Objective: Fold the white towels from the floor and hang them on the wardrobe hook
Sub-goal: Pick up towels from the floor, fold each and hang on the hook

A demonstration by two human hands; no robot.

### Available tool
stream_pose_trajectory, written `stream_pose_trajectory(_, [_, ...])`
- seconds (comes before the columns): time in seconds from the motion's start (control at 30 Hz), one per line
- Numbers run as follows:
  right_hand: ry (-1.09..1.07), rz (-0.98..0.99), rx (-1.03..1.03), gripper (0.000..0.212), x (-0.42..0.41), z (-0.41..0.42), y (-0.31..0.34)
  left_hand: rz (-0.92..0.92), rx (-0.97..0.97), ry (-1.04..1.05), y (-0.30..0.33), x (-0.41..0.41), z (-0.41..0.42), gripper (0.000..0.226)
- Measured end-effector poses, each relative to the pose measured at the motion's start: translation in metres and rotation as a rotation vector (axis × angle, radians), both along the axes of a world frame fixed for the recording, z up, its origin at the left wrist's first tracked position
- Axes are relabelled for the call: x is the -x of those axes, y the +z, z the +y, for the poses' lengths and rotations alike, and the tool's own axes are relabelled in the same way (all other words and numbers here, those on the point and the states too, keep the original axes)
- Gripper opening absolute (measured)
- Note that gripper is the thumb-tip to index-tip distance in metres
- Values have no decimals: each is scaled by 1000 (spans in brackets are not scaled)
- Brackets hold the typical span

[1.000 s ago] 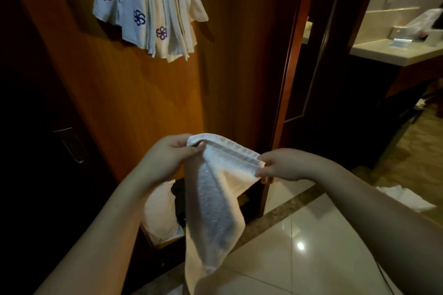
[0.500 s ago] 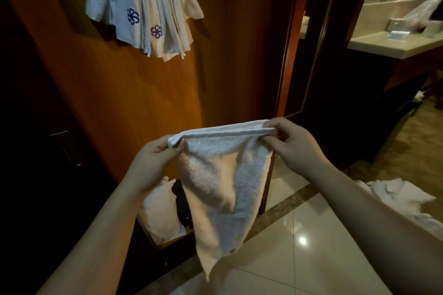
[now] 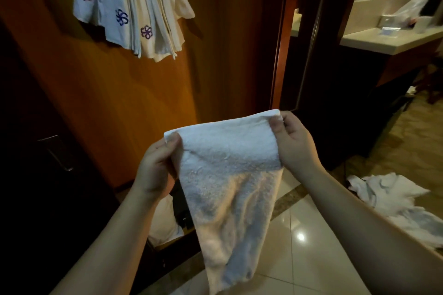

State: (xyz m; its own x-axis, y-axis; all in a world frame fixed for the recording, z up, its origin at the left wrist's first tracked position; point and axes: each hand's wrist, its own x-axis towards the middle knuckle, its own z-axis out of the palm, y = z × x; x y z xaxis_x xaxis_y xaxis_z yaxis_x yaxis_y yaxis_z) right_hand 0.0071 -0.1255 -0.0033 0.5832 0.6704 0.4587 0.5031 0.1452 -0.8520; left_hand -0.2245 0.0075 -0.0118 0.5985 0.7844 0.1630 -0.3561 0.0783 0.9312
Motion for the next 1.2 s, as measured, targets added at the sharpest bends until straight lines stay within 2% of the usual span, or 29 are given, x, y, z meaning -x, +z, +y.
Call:
stream_pose_trajectory(0.1, [-26, 64, -86, 24, 4, -6, 5, -5, 29, -4, 3, -6, -2, 43])
stream_pose_trajectory(0.17, [42, 76, -70, 27, 0, -11, 8, -10, 41, -36, 5, -9, -4, 48])
stream_pose_trajectory(0.2, [148, 98, -42, 35, -5, -14, 9, -17, 46, -54, 6, -10, -5, 52])
stream_pose_trajectory(0.3, [509, 351, 158, 81, -25, -22, 9, -6, 45, -97, 9, -11, -8, 57])
stream_pose_trajectory(0.33, [584, 403, 242, 87, -30, -24, 11, 3, 44, -114, 10, -11, -8, 58])
stream_pose_trajectory(0.4, [632, 435, 345, 85, -39, -27, 10, 18, 43, -152, 10, -10, -9, 60])
stream_pose_trajectory(0.47, [645, 489, 340, 75, -42, -29, 7, 27, 32, -187, 11, -9, -9, 58])
stream_pose_trajectory(0.6, [748, 674, 183, 64, -35, -30, -1, 5, 9, -267, 13, -4, -3, 53])
stream_pose_trajectory(0.7, [773, 798, 105, 65, -30, -25, -7, 1, 16, -230, 12, -5, 1, 55])
stream_pose_trajectory(0.77, [738, 861, 97, 66, -27, -19, -9, 27, 57, -167, 11, -6, 2, 55])
stream_pose_trajectory(0.83, [616, 872, 134, 64, -23, -13, -13, 83, 109, -75, 8, -9, -1, 44])
stream_pose_trajectory(0.9, [397, 758, 190, 53, -12, -6, -19, 157, 111, 56, 3, -16, -9, 27])
stream_pose_trajectory(0.97, [163, 578, 266, 32, 8, -1, -29, 221, 101, 215, -6, -26, -23, 28])
stream_pose_trajectory(1.07, [-117, 368, 298, 28, 40, 1, -41, 392, 50, 415, -25, -39, -50, 31])
stream_pose_trajectory(1.13, [-170, 307, 253, 28, 58, -2, -47, 433, 0, 493, -31, -46, -70, 28])
stream_pose_trajectory(1.2, [-94, 340, 210, 32, 74, -6, -51, 351, -19, 495, -34, -50, -87, 26])
